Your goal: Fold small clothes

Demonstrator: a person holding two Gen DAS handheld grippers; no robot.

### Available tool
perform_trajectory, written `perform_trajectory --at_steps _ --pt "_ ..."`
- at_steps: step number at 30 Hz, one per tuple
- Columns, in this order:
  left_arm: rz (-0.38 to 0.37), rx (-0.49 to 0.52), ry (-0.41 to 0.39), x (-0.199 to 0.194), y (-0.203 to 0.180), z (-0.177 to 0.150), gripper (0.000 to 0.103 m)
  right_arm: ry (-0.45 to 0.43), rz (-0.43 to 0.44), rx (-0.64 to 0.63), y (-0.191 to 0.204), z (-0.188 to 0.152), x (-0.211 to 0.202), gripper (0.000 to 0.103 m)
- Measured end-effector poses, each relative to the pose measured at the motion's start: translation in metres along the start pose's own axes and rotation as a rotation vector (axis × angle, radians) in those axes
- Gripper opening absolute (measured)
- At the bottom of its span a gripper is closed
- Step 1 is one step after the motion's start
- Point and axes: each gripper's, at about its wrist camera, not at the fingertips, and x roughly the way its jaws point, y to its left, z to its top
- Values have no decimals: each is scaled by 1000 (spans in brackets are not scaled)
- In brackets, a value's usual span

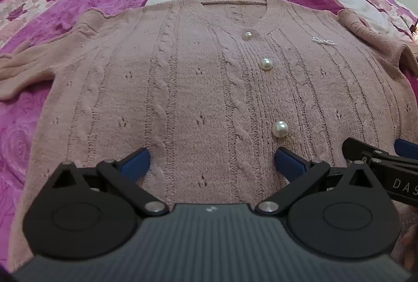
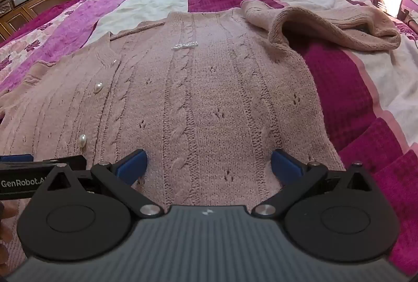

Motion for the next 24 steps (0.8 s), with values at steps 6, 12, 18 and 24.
perform_trajectory --at_steps 6,12,18,24 --pt "19 13 -4 1 -6 0 103 -8 -2 -2 3 -2 1 103" --pt "21 15 -6 1 -6 0 103 -9 -4 -5 2 -2 1 103" --pt "21 15 -8 1 -6 -1 103 -10 -6 -7 2 -2 1 103" --pt "22 15 -8 1 -6 -1 103 -11 -7 -8 3 -2 1 103"
